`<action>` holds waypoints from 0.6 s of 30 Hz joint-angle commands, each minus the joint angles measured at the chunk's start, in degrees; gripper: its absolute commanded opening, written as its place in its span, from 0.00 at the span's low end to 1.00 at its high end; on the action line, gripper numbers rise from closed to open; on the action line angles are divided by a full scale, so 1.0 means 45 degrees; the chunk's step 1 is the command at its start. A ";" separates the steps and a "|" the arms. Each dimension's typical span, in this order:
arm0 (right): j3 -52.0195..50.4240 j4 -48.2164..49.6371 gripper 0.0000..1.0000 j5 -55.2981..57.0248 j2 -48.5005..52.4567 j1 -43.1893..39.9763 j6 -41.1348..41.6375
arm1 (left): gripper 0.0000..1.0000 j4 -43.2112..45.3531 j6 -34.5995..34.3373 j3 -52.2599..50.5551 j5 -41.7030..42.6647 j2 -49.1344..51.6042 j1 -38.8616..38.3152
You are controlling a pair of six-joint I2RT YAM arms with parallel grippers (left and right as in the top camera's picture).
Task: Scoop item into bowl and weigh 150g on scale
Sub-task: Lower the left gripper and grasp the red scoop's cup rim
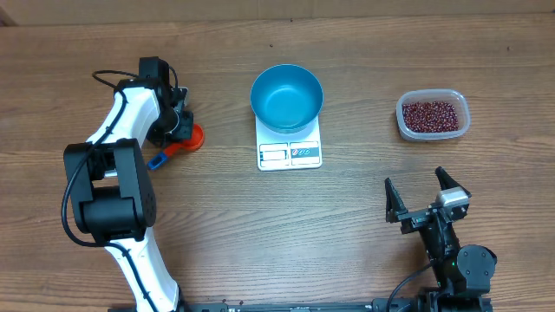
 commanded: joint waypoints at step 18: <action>-0.0136 0.0078 1.00 0.0000 -0.0151 -0.0092 -0.0015 | 0.04 -0.0291 -0.0204 -0.0131 -0.0345 0.0165 0.0024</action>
